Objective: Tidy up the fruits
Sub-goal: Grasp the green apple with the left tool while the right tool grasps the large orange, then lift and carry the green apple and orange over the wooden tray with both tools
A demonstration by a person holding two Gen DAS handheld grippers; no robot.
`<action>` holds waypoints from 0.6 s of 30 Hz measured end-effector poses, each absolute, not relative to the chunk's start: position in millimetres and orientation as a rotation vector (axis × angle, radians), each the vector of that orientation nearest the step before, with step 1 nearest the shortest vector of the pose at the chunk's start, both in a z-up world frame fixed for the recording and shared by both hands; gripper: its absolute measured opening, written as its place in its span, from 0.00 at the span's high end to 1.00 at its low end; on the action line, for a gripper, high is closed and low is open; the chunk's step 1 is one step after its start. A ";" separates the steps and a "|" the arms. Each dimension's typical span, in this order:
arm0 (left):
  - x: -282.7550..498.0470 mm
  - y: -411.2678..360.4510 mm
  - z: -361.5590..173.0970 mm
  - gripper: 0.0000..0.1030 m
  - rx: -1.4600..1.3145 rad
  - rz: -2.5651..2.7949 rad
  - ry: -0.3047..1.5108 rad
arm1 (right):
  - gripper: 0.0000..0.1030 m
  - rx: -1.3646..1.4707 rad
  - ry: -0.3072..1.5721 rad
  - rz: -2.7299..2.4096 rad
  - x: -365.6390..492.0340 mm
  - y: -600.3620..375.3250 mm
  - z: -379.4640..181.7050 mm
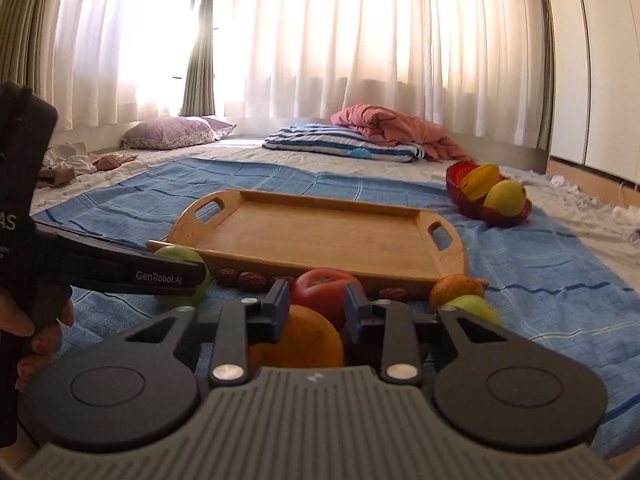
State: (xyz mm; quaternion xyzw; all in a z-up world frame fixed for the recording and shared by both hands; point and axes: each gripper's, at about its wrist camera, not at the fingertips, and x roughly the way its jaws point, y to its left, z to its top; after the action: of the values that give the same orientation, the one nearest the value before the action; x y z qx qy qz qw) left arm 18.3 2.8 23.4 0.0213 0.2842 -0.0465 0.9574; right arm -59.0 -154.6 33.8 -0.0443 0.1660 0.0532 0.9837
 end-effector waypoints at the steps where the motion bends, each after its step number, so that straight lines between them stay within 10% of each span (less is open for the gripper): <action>1: 21.4 1.5 20.7 0.44 0.052 -0.084 0.582 | 0.40 -0.101 0.327 0.112 -60.5 -153.6 35.5; 18: 33.8 4.9 13.4 0.45 0.044 -0.102 0.599 | 0.23 -0.257 0.416 0.119 -48.9 -128.8 1.8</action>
State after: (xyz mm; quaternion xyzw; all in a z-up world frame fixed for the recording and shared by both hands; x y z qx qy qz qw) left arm 33.8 4.9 13.4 0.0215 0.2950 -0.0501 0.9540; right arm -48.9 -128.8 1.8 -0.1274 0.2057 0.0589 0.9685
